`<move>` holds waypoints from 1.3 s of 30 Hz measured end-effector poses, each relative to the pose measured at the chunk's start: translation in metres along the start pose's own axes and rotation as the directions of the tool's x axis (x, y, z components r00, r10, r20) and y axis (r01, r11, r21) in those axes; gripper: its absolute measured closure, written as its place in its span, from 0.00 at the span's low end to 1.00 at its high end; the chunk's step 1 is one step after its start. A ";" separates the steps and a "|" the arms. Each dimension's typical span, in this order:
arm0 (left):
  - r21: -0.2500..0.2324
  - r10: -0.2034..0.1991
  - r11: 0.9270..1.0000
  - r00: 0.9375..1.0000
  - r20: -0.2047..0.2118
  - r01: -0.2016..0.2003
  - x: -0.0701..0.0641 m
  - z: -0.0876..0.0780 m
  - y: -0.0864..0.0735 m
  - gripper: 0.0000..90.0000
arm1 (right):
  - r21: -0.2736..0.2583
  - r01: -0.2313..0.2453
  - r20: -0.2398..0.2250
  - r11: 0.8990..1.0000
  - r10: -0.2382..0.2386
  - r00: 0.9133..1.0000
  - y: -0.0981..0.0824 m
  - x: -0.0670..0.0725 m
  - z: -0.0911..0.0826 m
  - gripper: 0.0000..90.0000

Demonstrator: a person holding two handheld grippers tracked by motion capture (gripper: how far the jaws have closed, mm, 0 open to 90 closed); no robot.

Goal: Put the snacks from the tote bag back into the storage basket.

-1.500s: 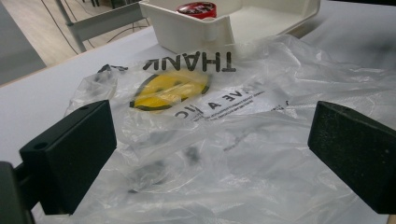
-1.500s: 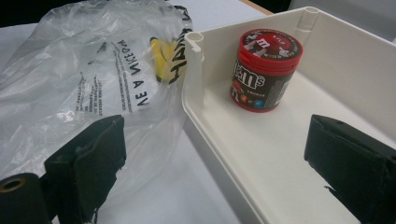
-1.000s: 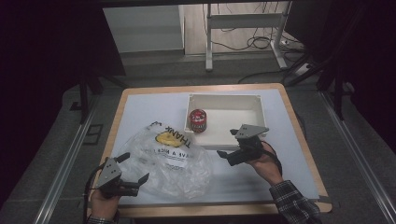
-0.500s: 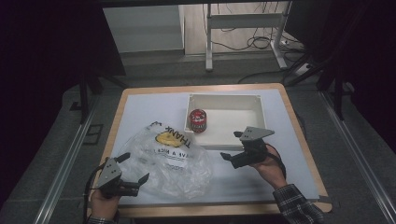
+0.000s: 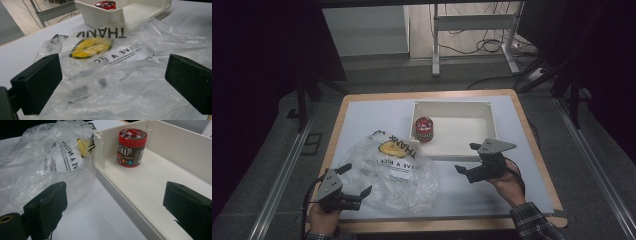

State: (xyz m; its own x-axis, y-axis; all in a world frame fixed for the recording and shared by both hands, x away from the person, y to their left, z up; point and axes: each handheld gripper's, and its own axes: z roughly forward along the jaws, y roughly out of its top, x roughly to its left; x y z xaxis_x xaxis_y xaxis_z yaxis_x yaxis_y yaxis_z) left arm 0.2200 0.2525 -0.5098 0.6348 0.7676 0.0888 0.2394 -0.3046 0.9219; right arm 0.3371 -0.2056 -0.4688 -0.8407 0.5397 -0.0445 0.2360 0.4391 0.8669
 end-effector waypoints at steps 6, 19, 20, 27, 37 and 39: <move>-0.004 -0.002 1.000 1.000 0.002 0.002 0.000 0.000 0.000 0.01 | -0.004 -0.012 0.009 1.000 0.012 1.000 -0.006 0.000 -0.008 0.06; -0.004 -0.004 1.000 1.000 0.005 0.004 0.000 0.000 0.000 0.01 | -0.003 -0.014 0.022 1.000 0.014 1.000 -0.017 0.004 -0.023 0.06; -0.002 -0.003 1.000 1.000 0.005 0.003 0.000 0.000 0.000 0.01 | -0.004 -0.015 0.023 1.000 0.016 1.000 -0.018 0.004 -0.024 0.06; 0.000 -0.003 1.000 1.000 0.005 0.003 0.000 0.000 0.000 0.01 | 0.003 -0.020 0.040 1.000 0.019 0.999 -0.025 0.004 -0.033 0.06; 0.000 -0.003 1.000 1.000 0.005 0.003 0.000 0.001 0.000 0.01 | 0.030 -0.040 0.052 0.999 0.039 0.998 -0.038 0.005 -0.042 0.06; 0.000 -0.003 1.000 1.000 0.004 0.003 0.000 0.001 0.000 0.01 | 0.034 -0.045 0.053 0.998 0.043 0.998 -0.039 0.005 -0.044 0.06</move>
State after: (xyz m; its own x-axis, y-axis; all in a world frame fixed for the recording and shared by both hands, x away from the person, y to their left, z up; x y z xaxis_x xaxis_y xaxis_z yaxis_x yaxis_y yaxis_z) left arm 0.2205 0.2521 -0.5100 0.6370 0.7663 0.0842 0.2414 -0.3020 0.9222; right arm 0.3021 -0.2515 -0.4813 -0.8028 0.5954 -0.0337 0.2898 0.4389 0.8505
